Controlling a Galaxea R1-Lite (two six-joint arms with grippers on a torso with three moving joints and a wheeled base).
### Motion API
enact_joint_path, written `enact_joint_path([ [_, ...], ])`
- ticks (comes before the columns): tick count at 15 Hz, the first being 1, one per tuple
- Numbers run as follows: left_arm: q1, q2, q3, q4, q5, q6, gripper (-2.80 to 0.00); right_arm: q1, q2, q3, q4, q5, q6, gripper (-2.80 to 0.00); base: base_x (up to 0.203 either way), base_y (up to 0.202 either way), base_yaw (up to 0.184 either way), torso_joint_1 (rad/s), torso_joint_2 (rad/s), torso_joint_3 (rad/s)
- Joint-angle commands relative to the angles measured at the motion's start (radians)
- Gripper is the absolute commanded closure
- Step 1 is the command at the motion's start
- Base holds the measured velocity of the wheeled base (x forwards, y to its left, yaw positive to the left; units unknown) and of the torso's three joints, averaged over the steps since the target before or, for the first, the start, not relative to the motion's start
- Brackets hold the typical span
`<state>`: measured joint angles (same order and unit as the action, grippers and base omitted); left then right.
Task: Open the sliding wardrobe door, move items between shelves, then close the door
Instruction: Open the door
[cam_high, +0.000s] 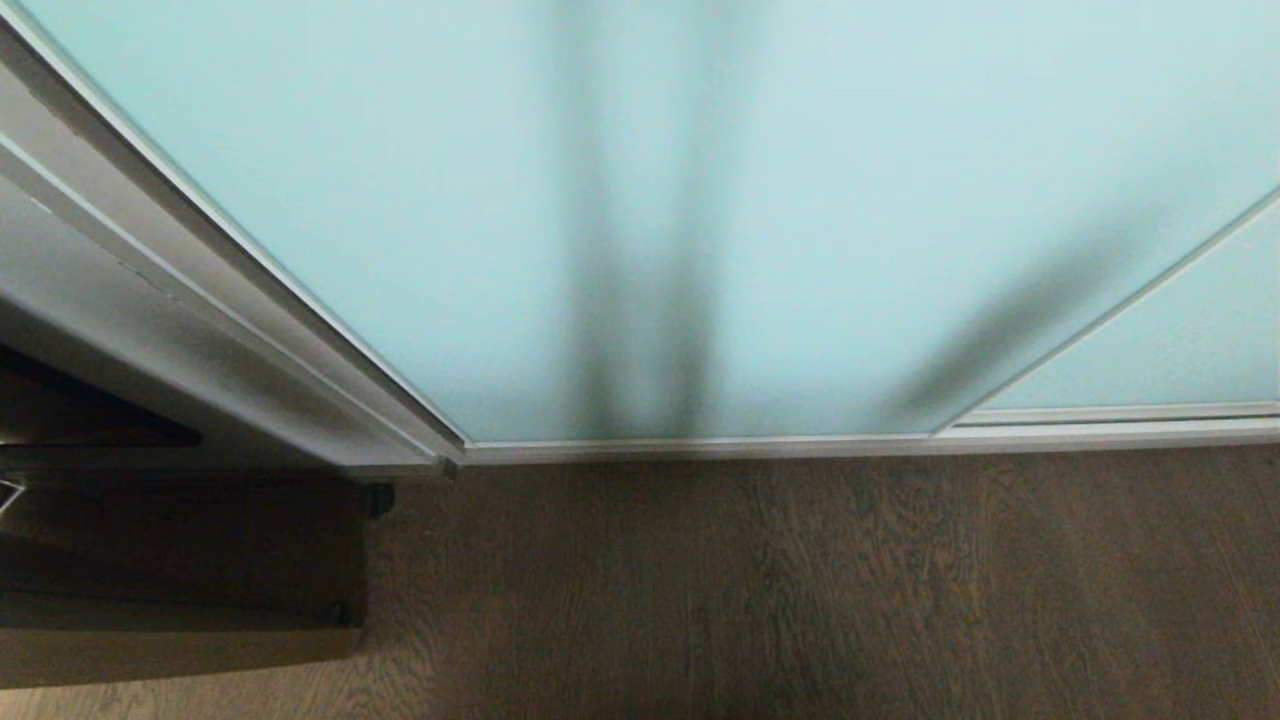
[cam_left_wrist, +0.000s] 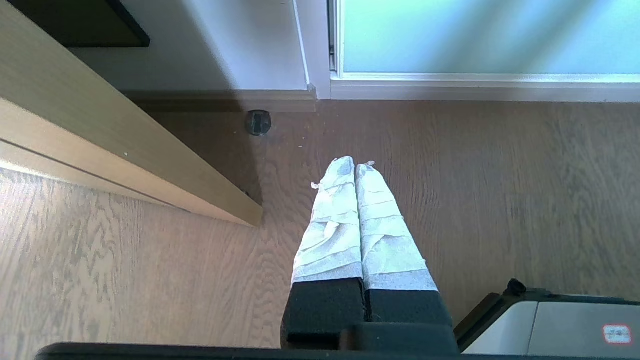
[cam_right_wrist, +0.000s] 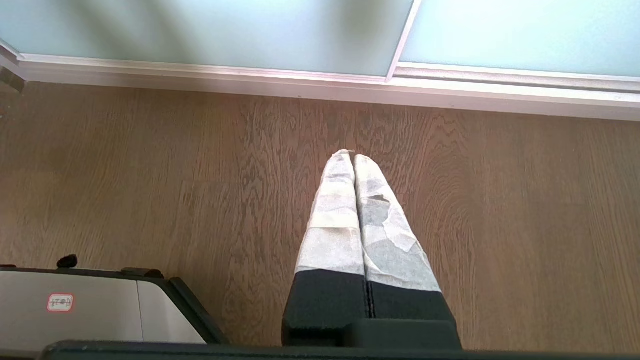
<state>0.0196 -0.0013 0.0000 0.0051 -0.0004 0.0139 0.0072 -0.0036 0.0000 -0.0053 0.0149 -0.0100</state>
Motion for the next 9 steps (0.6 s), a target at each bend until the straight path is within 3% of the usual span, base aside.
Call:
enact_joint_path([
  [1, 0.0, 0.001, 0.001, -0.001, 0.002, -0.003, 0.0, 0.0, 0.001, 0.0, -0.001, 0.0, 0.001, 0.0, 0.0, 0.0, 0.0, 0.0, 0.0, 0.0],
  [4, 0.0, 0.002, -0.033, -0.014, 0.004, -0.001, 0.0, 0.0, 0.001, 0.0, -0.001, 0.0, -0.001, 0.0, 0.0, 0.0, 0.0, 0.0, 0.0, 0.0],
  [9, 0.0, 0.09, -0.258, -0.013, 0.021, 0.004, 0.0, 0.0, 0.001, 0.0, -0.001, 0.0, -0.001, 0.0, 0.0, 0.0, 0.0, 0.0, 0.0, 0.0],
])
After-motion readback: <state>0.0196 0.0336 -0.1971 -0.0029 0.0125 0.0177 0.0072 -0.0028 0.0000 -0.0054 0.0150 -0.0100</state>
